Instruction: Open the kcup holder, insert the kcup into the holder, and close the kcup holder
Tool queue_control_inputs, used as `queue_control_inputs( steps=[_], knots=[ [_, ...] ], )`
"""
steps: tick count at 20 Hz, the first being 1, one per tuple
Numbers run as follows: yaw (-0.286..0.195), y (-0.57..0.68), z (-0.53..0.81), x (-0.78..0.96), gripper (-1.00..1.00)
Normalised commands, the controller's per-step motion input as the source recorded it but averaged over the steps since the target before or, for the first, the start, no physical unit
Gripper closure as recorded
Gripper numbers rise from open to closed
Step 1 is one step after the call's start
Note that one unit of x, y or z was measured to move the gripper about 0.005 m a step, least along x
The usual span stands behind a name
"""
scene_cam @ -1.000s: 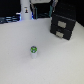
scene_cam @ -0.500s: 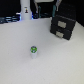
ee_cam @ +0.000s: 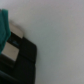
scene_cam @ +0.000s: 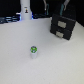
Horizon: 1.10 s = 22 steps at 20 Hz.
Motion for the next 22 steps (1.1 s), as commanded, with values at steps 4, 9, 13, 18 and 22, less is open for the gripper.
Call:
queue_control_inputs(
  steps=[4,9,13,18,22],
  knots=[
    [-0.178,0.69,-0.06,-0.24,-1.0],
    [-0.174,0.65,-0.16,-0.24,-1.0],
    [-0.171,0.61,-0.26,-0.23,-1.0],
    [-0.161,0.54,-0.32,-0.14,-1.0],
    [-0.139,0.43,-0.38,-0.11,-1.0]
  ],
)
